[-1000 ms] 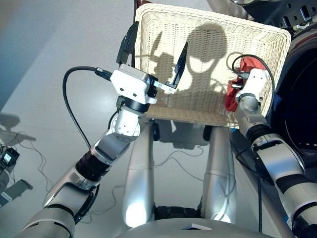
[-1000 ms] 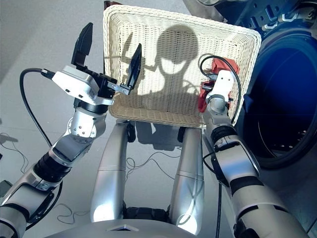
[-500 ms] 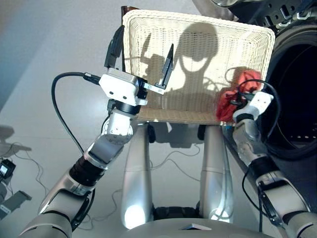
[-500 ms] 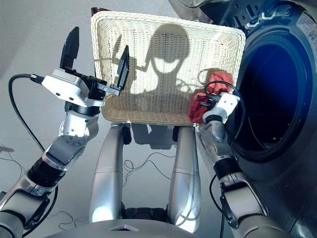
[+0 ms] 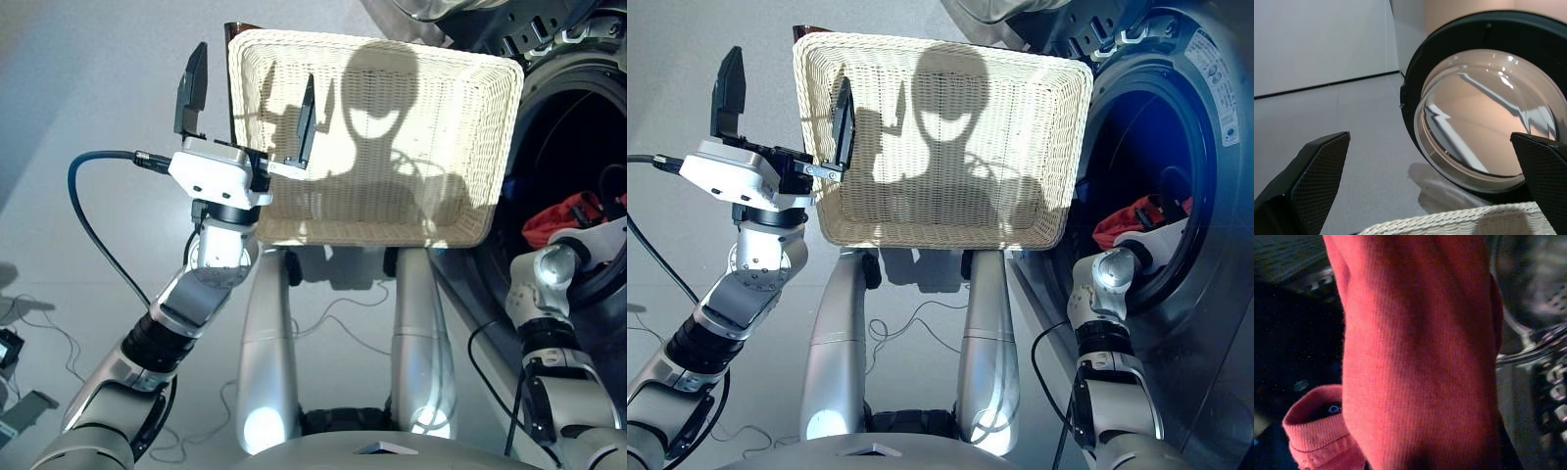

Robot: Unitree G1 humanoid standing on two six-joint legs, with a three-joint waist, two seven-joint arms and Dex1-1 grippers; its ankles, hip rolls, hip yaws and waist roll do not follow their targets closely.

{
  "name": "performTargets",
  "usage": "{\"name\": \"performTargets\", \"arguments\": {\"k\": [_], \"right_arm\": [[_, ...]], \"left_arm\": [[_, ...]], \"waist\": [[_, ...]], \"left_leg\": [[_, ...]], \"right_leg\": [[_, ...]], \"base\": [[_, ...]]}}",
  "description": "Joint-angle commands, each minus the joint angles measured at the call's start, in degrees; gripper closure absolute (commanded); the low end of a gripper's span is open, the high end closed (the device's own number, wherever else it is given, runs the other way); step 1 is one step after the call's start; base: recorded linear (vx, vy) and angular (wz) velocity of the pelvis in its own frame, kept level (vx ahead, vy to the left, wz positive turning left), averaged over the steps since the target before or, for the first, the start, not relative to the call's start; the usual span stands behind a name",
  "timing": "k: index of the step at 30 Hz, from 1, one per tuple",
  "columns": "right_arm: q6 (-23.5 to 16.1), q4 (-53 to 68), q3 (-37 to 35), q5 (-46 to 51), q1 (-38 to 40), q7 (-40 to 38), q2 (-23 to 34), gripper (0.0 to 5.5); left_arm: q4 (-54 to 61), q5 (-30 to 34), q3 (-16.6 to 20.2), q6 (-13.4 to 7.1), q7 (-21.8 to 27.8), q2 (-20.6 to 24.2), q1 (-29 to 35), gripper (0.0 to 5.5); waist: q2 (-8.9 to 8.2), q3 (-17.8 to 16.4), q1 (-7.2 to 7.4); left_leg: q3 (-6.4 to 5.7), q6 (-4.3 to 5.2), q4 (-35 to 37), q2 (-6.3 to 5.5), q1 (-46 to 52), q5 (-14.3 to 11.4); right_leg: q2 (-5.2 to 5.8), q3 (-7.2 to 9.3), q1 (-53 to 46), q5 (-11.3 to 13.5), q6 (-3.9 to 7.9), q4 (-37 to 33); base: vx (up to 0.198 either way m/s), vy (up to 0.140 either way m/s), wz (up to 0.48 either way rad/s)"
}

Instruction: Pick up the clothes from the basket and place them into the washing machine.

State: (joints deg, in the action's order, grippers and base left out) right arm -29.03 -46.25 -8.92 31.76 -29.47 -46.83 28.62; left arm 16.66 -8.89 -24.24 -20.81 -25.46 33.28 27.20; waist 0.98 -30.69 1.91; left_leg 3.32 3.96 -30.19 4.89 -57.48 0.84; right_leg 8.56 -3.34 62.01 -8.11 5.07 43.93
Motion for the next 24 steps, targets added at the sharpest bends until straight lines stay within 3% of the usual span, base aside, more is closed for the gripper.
{"name": "performTargets", "arguments": {"k": [1,9,10,11,19,24], "right_arm": [[0.11,-5.29,-1.34,2.36,-2.82,1.62,9.68,5.50],[3.62,-18.72,2.73,9.28,-10.77,8.07,17.62,5.50],[4.65,-20.58,3.01,10.63,-11.35,9.95,19.21,3.04],[5.07,-21.31,3.72,11.39,-11.89,11.39,19.92,0.00],[4.03,-19.15,5.34,12.61,-11.27,14.09,17.77,0.00],[0.72,-10.28,4.87,11.35,-7.49,12.97,11.61,0.00]], "left_arm": [[6.57,0.80,-0.82,-4.33,-0.11,1.13,1.22,0.00],[6.49,-0.68,-1.90,-3.78,0.90,1.51,2.16,0.00],[6.40,-1.03,-2.12,-3.75,1.38,1.79,2.23,0.00],[6.30,-1.29,-2.14,-3.70,1.75,1.77,2.26,0.00],[6.50,-1.49,-1.62,-3.51,2.55,1.03,2.15,0.00],[6.16,-0.98,-0.57,-3.54,2.13,-0.18,1.67,0.00]], "waist": [[0.75,0.90,-1.42],[1.55,0.90,-2.23],[1.58,0.90,-2.36],[1.59,0.90,-2.39],[1.28,0.90,-2.13],[1.04,0.90,-1.72]], "left_leg": [[1.92,0.06,-6.34,-0.04,1.52,-7.60],[2.18,0.36,-6.65,0.06,1.15,-7.55],[2.27,0.42,-6.68,0.07,1.26,-7.56],[2.29,0.47,-6.59,0.08,1.28,-7.51],[2.36,0.36,-5.75,0.01,1.37,-6.67],[2.42,0.24,-5.10,-0.01,1.80,-6.48]], "right_leg": [[-0.60,-0.10,-3.20,4.67,1.85,-5.93],[-0.45,-0.10,-2.92,4.87,1.76,-5.82],[-0.34,-0.02,-2.96,4.92,1.81,-5.66],[-0.37,-0.04,-3.00,4.97,1.84,-5.77],[-0.49,-0.15,-3.18,5.83,1.76,-6.91],[-0.69,-0.13,-3.52,5.89,1.66,-7.42]], "base": [[0.000,0.000,0.000],[0.000,0.000,0.000],[0.000,0.000,0.000],[0.000,0.000,0.000],[0.000,0.000,0.000],[0.000,0.000,0.000]]}}
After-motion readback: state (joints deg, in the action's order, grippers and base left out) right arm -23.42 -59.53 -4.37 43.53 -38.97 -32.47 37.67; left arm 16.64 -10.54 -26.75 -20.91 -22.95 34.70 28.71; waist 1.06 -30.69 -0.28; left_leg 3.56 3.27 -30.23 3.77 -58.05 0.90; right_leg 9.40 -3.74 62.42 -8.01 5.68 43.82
